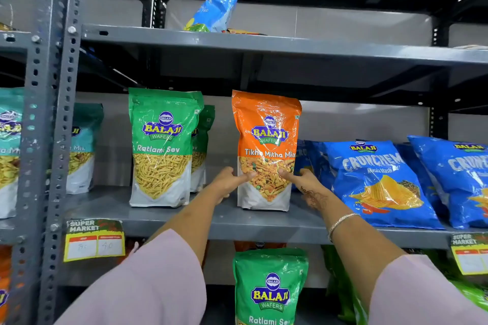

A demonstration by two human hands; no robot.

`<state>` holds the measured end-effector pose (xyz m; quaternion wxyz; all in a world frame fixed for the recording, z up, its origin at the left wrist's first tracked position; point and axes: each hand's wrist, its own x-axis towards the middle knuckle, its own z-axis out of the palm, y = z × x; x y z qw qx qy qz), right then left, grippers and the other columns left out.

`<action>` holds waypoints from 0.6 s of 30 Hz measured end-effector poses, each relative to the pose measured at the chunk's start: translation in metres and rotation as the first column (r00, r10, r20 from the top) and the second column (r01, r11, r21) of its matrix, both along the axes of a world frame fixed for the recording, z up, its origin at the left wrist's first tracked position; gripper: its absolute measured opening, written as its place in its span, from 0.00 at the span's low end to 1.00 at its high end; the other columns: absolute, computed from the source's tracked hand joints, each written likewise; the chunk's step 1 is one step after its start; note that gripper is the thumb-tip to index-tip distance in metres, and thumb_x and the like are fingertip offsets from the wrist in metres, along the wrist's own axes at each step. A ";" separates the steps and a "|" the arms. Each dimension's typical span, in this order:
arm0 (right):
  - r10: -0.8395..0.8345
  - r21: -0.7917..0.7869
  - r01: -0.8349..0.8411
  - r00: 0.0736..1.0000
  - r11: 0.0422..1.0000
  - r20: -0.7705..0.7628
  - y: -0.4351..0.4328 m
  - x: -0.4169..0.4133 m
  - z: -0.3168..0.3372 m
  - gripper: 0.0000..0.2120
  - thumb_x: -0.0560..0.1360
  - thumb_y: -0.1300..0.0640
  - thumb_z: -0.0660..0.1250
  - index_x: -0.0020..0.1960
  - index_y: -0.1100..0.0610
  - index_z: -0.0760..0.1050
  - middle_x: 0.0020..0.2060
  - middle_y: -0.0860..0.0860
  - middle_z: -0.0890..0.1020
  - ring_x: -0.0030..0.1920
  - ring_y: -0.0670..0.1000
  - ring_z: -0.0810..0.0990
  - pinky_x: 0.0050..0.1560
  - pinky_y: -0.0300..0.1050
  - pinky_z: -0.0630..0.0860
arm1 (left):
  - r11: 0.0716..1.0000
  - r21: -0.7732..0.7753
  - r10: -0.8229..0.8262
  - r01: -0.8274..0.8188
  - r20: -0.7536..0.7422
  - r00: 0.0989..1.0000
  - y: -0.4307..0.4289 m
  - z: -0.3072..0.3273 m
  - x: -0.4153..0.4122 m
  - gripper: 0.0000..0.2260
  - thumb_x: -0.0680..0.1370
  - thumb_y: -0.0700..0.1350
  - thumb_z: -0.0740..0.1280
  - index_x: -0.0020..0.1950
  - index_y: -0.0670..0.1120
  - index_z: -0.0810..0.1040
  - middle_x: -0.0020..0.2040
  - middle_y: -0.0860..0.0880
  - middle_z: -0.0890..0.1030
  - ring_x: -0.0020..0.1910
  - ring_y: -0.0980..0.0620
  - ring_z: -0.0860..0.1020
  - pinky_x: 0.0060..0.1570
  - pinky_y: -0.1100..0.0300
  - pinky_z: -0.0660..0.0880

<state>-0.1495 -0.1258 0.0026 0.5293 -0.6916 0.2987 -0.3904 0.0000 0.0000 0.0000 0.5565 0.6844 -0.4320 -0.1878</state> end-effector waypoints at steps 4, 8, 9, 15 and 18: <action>0.063 -0.048 -0.063 0.998 0.997 0.010 -0.019 0.009 -0.014 0.61 0.50 0.43 0.81 0.73 0.63 0.55 0.71 0.59 0.67 0.69 0.57 0.69 0.69 0.54 0.67 | 0.998 -0.015 -0.056 0.056 0.002 0.998 -0.009 -0.006 -0.006 0.35 0.70 0.54 0.72 0.72 0.43 0.61 0.73 0.45 0.67 0.71 0.43 0.65 0.66 0.45 0.65; 0.093 -0.055 -0.095 0.995 0.994 -0.037 -0.012 0.011 -0.017 0.37 0.64 0.61 0.76 0.68 0.65 0.64 0.66 0.60 0.74 0.65 0.58 0.74 0.59 0.46 0.72 | 0.997 -0.070 -0.039 0.038 -0.011 0.999 -0.016 -0.011 -0.007 0.31 0.70 0.48 0.73 0.69 0.42 0.67 0.69 0.44 0.72 0.69 0.43 0.69 0.65 0.49 0.67; 0.106 -0.062 -0.109 0.993 0.992 -0.041 -0.012 0.013 -0.018 0.33 0.65 0.63 0.75 0.66 0.66 0.66 0.64 0.60 0.75 0.64 0.58 0.75 0.56 0.44 0.73 | 0.997 -0.077 -0.026 0.025 -0.011 1.000 -0.016 -0.013 -0.007 0.30 0.69 0.48 0.74 0.68 0.42 0.68 0.68 0.44 0.74 0.67 0.43 0.71 0.65 0.50 0.69; 0.016 -0.056 -0.014 0.999 0.998 0.041 -0.005 0.013 -0.025 0.34 0.63 0.68 0.76 0.64 0.68 0.63 0.62 0.63 0.75 0.63 0.60 0.75 0.57 0.48 0.73 | 0.989 -0.147 0.018 -0.018 0.005 1.000 -0.013 -0.018 -0.008 0.25 0.67 0.43 0.76 0.62 0.40 0.74 0.62 0.42 0.79 0.61 0.44 0.76 0.57 0.54 0.74; -0.008 -0.078 0.012 0.999 0.997 0.052 -0.002 0.009 -0.027 0.34 0.63 0.67 0.76 0.64 0.67 0.63 0.61 0.62 0.74 0.63 0.60 0.74 0.55 0.46 0.72 | 0.986 -0.168 0.015 -0.014 0.009 1.000 -0.008 -0.018 -0.011 0.23 0.67 0.40 0.76 0.61 0.39 0.75 0.61 0.41 0.80 0.60 0.43 0.77 0.52 0.57 0.73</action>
